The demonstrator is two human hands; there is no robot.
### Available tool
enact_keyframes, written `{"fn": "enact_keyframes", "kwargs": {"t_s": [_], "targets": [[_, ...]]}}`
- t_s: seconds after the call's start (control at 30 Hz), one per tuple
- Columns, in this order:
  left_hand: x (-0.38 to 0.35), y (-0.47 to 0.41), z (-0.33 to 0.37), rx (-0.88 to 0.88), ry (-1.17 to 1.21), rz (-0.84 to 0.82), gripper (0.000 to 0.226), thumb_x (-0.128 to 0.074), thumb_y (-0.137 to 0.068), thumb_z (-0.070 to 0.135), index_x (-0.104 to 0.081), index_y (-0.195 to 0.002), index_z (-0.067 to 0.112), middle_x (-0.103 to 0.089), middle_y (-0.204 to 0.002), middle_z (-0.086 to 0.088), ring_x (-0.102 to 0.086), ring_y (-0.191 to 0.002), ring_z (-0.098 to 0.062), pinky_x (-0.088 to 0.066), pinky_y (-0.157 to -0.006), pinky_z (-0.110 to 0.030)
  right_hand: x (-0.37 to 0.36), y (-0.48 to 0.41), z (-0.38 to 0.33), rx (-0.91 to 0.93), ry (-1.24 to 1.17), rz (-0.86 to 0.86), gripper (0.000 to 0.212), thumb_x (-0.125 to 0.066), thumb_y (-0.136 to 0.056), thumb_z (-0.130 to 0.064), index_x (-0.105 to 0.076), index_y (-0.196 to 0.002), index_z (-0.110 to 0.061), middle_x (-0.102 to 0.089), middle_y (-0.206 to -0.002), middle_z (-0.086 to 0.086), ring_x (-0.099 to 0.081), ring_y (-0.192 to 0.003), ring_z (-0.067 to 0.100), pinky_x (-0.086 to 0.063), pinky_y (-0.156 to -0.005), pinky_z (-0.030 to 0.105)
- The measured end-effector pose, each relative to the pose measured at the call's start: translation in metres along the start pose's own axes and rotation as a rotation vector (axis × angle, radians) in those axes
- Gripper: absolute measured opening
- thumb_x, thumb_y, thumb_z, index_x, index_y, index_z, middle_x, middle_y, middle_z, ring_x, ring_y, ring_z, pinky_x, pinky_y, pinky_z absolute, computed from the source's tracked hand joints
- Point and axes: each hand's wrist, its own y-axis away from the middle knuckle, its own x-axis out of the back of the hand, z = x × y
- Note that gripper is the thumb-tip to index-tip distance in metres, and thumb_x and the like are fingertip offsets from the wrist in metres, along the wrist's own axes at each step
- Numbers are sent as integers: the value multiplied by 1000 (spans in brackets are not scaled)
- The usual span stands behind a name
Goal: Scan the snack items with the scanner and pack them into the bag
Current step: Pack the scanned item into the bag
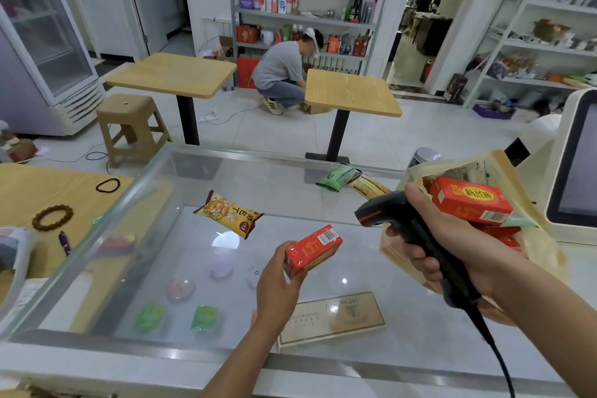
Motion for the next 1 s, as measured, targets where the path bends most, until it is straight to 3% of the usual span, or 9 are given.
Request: {"fn": "enact_keyframes", "kwargs": {"t_s": [0.17, 0.37, 0.47, 0.57, 0.67, 0.77, 0.83, 0.9, 1.0], "targets": [[0, 0, 1, 6, 0, 2, 48, -67, -84, 35, -37, -122, 38, -48, -118, 19, -50, -107, -2, -33, -78, -2, -3, -22, 17, -54, -24, 13, 79, -41, -81, -73, -59, -108, -1, -47, -55, 3, -38, -40, 13, -33, -38, 22], [0, 2, 1, 0, 23, 6, 45, -67, -84, 30, -39, -119, 38, -51, -115, 19, -52, -107, -3, -36, -73, -2, -20, -79, 81, -49, 108, 269, 60, -36, -92, -63, -52, -109, -8, -58, -61, 12, -49, -38, 18, -40, -40, 24], [0, 3, -1, 13, 65, 16, 45, -69, -82, 31, -42, -118, 37, -54, -115, 16, -54, -111, -7, -40, -79, -7, -24, -90, 100, -31, 99, 263, 62, -33, -92, -65, -55, -92, -6, -56, -56, 10, -51, -41, 21, -43, -43, 29], [0, 6, 0, 23, 65, 48, 46, -69, -79, 35, -43, -117, 36, -57, -112, 13, -56, -112, -13, -44, -86, -21, -18, -87, 105, 156, 600, 389, 72, -23, -85, -72, -61, -74, -12, -66, -62, 1, -62, -56, 17, -54, -62, 37], [-3, 13, 14, -8, 64, 70, 46, -66, -73, 45, -44, -114, 40, -58, -110, 16, -57, -110, -13, -42, -83, -19, -9, -79, 102, 476, 1033, 701, 53, -46, -82, -65, -59, -104, -19, -65, -99, -2, -64, -86, 15, -53, -68, 29], [-10, 13, 47, -280, -39, 59, 40, -67, -80, 46, -44, -112, 50, -54, -112, 30, -54, -108, 2, -42, -82, -8, 2, -70, 89, 919, 1077, 629, 77, -62, -72, -56, -40, -135, -18, -48, -134, 7, -52, -122, 25, -51, -95, 38], [-20, 8, 75, -503, -97, 24, 42, -67, -83, 40, -46, -119, 44, -56, -116, 26, -50, -110, 10, -40, -87, -5, 17, -66, 78, 1079, 1179, 580, 85, -60, -71, -58, -32, -142, -21, -36, -146, 6, -36, -136, 25, -31, -113, 43], [-32, 2, 105, -682, -116, -3, 47, -65, -82, 33, -46, -125, 32, -60, -119, 13, -51, -111, 5, -41, -91, -8, 35, -59, 63, 1143, 1214, 596, 79, -66, -72, -54, -40, -138, -20, -44, -141, 3, -38, -134, 21, -21, -117, 44], [-53, -11, 146, -751, -57, -70, 60, -70, -80, 19, -41, -130, 33, -53, -125, 17, -47, -115, 7, -44, -92, -14, 68, -46, 43, 1201, 1102, 728, 55, -86, -63, -34, -61, -109, -17, -68, -105, 0, -58, -102, 18, -45, -95, 38]]}}
